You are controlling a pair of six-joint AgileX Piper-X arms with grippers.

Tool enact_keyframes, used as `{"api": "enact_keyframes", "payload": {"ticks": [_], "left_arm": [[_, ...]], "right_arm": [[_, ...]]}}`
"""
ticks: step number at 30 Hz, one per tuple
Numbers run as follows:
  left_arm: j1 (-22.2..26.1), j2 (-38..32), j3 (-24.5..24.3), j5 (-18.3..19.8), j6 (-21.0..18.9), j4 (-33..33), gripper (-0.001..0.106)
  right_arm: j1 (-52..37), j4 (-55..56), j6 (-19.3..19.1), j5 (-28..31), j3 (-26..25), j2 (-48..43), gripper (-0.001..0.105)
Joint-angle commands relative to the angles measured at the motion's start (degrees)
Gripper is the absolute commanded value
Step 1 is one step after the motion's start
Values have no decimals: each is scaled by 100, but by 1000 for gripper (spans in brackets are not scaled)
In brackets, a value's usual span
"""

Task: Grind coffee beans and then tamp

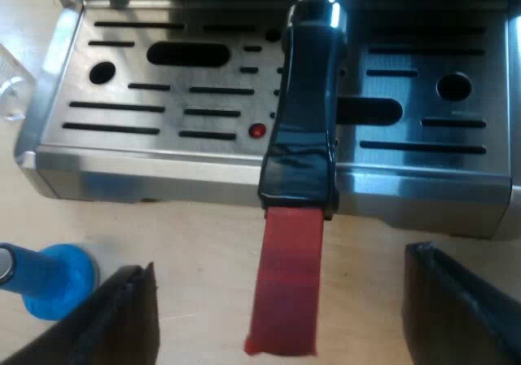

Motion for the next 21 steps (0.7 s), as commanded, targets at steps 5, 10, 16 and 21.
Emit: {"api": "enact_keyframes", "payload": {"ticks": [5, 10, 16, 21], "left_arm": [[-27, 299, -48, -78, 114, -368, 87], [-27, 841, -48, 7, 111, -883, 87], [-27, 1033, -48, 110, 111, -885, 87], [-27, 1031, -48, 108, 111, -885, 87]], "right_arm": [[-15, 463, -115, -195, -520, 513, 64], [-230, 630, -2, -649, -674, 696, 64], [-629, 630, 14, -1117, -674, 695, 63], [-681, 630, -130, -1155, -674, 817, 60]]}}
